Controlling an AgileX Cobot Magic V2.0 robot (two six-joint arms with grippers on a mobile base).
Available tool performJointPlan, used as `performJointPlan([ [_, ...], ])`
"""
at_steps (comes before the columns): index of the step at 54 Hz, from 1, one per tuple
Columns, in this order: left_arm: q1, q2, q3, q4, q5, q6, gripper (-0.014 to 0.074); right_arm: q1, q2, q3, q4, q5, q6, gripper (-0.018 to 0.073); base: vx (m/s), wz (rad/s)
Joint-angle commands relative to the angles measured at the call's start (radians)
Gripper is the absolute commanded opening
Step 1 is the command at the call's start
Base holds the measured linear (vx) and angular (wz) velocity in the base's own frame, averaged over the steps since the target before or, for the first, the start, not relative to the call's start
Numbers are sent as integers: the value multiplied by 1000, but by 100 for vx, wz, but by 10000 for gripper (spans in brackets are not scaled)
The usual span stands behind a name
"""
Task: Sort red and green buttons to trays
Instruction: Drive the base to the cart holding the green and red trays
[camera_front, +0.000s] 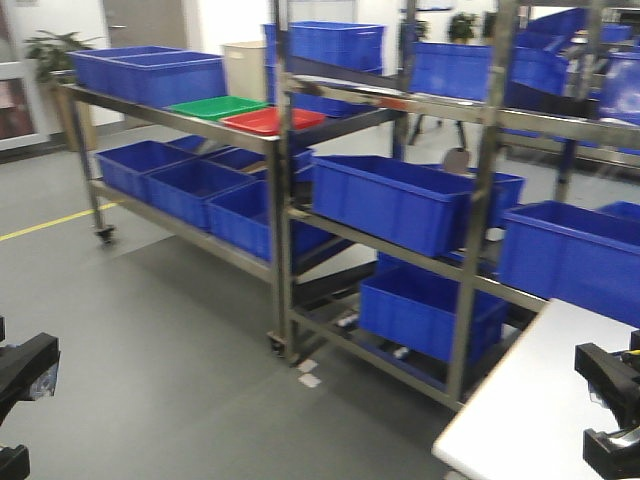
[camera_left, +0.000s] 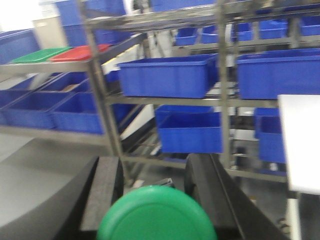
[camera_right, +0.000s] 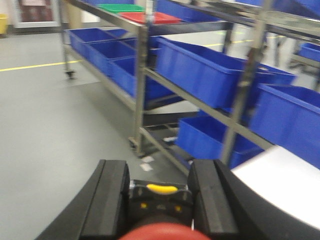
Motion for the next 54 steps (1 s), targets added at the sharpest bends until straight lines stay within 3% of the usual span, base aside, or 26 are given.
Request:
performJointPlan([
  [1, -2, -8, -35, -6, -89, -1, -6, -1, -4, -34, -8, -60, -1, -9, -4, 56],
  [54, -2, -8, -35, -6, -89, -1, -6, -1, -4, -34, -8, -58, -1, -9, 10, 39],
])
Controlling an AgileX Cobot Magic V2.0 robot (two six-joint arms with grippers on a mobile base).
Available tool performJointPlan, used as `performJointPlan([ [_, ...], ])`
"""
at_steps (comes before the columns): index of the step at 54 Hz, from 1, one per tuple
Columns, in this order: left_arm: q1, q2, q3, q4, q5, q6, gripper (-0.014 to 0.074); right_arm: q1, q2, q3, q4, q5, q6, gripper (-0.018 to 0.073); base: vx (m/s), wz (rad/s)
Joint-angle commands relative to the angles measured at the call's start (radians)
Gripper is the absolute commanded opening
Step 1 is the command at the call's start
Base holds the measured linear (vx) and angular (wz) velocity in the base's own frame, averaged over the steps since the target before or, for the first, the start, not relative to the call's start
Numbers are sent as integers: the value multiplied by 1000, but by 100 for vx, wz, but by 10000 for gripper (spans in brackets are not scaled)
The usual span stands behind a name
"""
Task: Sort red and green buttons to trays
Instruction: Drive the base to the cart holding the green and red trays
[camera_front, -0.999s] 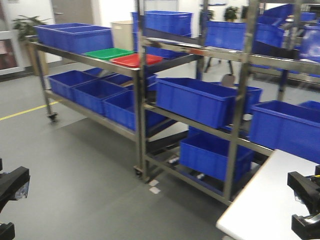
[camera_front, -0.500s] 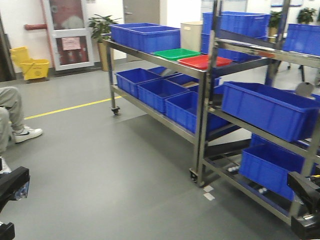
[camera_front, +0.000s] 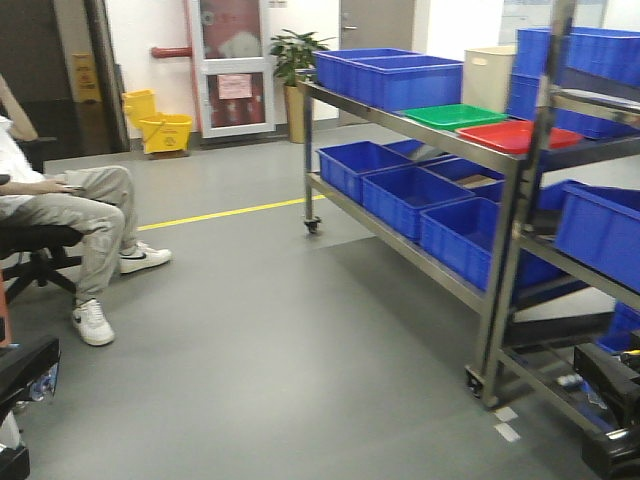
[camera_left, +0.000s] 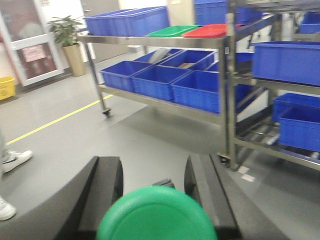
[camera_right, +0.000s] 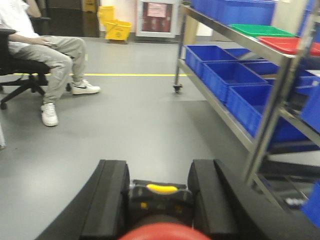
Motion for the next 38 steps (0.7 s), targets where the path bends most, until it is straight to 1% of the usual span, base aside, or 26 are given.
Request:
performJointPlan([
  [1, -2, -8, -35, -6, -90, -2, -6, -1, -4, -34, -8, -58, -1, -9, 23, 31],
  [21, -2, -8, -35, -6, -90, -2, -6, -1, -4, -34, -8, -58, -1, -9, 29, 26],
  [38, -2, -8, -35, -6, -92, -2, -6, -1, -4, -34, -8, -60, -1, -9, 37, 18],
])
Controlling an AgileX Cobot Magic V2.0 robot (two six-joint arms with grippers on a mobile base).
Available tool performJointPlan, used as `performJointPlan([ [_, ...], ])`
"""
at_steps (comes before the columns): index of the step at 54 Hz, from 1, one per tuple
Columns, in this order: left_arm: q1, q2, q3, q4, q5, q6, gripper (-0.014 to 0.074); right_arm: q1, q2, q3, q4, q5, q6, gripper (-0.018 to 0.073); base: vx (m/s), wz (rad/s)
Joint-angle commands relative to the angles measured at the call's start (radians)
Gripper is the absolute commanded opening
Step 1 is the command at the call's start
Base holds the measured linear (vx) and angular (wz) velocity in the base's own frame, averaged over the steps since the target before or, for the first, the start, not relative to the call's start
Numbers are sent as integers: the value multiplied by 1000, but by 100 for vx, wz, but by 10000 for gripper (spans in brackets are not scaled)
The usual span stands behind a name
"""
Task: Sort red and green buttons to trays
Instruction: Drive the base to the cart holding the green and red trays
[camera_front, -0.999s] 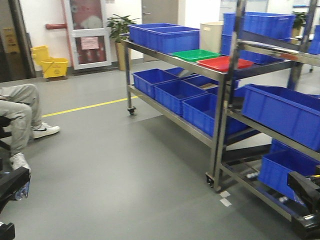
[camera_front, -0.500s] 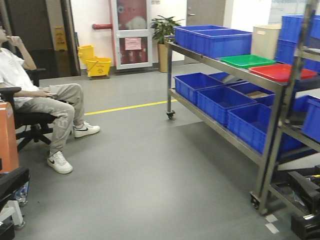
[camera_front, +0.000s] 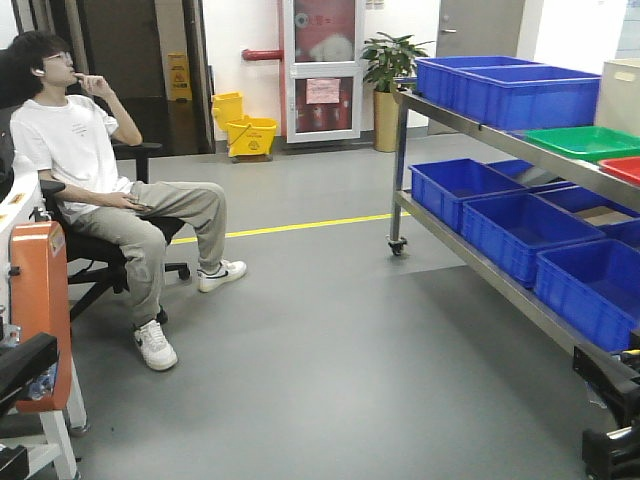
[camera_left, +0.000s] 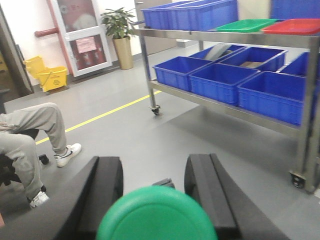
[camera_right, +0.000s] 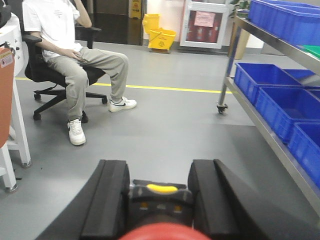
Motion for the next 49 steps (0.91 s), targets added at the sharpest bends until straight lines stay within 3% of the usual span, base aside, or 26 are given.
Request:
performJointPlan([
  [1, -2, -8, -35, -6, -95, -2, -6, -1, -4, -34, -8, -59, -1, -9, 42, 14],
  [49, -2, -7, -35, -6, -91, -2, -6, -1, -4, -34, -8, -50, -1, -9, 48, 8],
])
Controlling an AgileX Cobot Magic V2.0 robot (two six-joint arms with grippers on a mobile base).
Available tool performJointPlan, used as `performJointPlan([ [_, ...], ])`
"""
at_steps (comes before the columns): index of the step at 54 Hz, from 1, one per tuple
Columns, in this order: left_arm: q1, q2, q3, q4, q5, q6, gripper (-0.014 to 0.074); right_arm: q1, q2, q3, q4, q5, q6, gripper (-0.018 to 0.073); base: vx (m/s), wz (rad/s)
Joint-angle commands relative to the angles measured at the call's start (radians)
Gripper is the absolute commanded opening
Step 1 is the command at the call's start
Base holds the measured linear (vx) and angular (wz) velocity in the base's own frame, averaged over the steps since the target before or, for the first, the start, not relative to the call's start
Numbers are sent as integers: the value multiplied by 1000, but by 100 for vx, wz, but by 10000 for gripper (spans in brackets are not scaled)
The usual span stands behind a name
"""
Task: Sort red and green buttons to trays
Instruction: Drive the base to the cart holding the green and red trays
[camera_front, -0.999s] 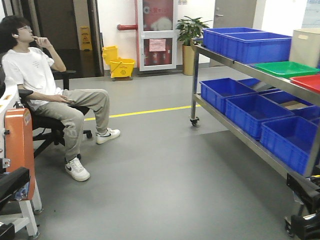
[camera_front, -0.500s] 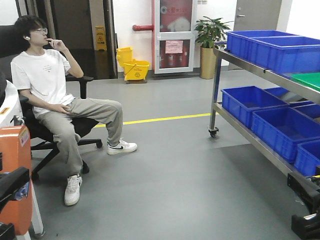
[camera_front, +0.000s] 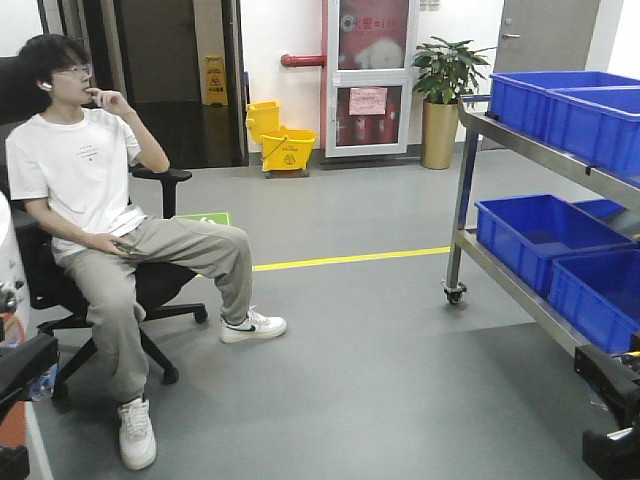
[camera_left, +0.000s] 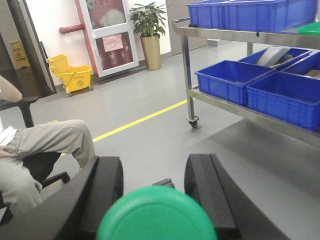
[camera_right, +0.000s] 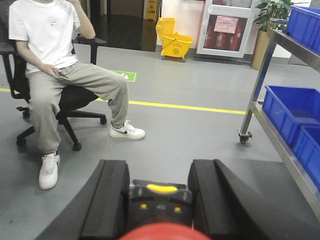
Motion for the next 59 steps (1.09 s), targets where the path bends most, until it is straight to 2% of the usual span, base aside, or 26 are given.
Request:
performJointPlan([
  [1, -2, -7, -35, -6, -91, -2, -6, -1, -4, -34, -8, -58, -1, -9, 48, 0],
  [35, -2, -7, -35, -6, -91, -2, -6, -1, -4, -34, -8, -58, -1, -9, 49, -11],
  [59, -2, -7, -35, -6, -91, -2, -6, -1, 0, -34, -8, -58, -1, -9, 47, -29],
])
